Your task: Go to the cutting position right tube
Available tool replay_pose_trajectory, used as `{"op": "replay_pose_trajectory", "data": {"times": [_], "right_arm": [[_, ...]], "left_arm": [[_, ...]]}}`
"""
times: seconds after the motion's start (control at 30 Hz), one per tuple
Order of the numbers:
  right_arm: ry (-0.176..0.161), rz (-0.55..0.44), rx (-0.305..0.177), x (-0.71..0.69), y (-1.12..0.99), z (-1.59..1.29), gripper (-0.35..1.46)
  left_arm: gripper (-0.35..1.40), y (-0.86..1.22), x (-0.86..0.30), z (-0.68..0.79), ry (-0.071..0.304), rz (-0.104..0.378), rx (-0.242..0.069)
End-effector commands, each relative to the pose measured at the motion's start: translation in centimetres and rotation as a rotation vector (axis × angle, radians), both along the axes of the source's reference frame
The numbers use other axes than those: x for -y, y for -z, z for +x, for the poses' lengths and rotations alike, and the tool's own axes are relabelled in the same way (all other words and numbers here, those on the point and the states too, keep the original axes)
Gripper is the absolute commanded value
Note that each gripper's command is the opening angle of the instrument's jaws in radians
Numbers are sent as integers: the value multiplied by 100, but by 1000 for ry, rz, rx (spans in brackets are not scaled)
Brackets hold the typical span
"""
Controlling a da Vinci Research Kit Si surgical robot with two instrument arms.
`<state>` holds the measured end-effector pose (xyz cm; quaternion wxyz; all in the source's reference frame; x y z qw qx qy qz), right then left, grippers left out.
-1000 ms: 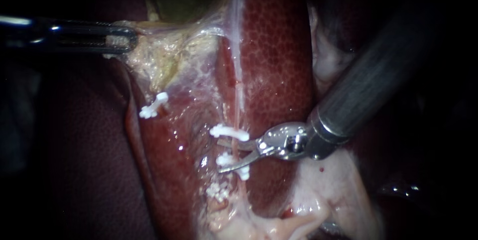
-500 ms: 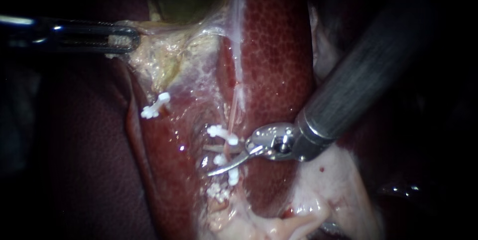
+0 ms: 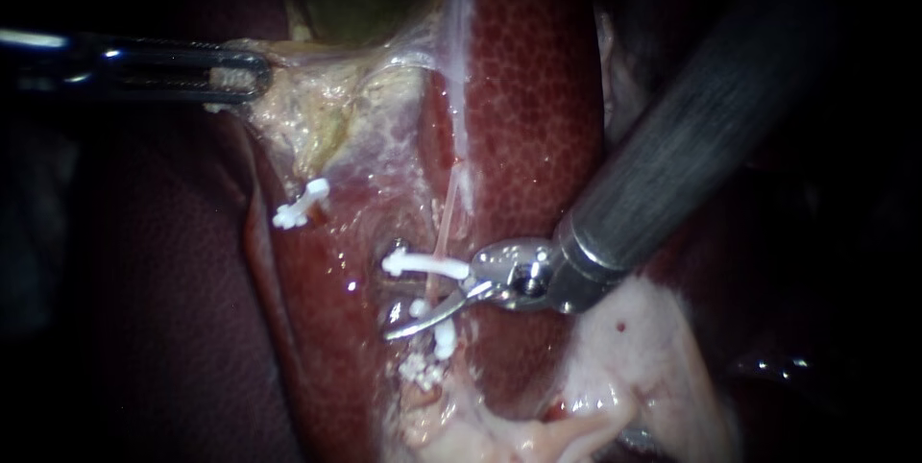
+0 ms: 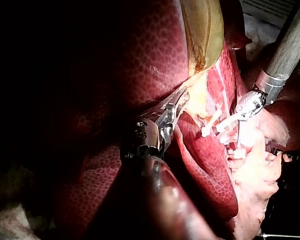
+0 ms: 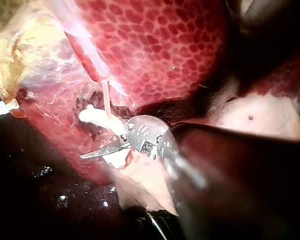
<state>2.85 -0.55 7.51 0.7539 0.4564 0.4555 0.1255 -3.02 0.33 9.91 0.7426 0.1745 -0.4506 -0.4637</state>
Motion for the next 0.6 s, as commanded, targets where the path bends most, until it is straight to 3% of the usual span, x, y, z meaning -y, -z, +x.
{"op": "replay_pose_trajectory", "data": {"times": [0.03,0.6], "right_arm": [[2,1,1,0,0,-1,138],[0,0,1,0,1,-4,138]], "left_arm": [[-35,0,0,0,0,0,0],[-35,1,0,0,0,0,0]]}}
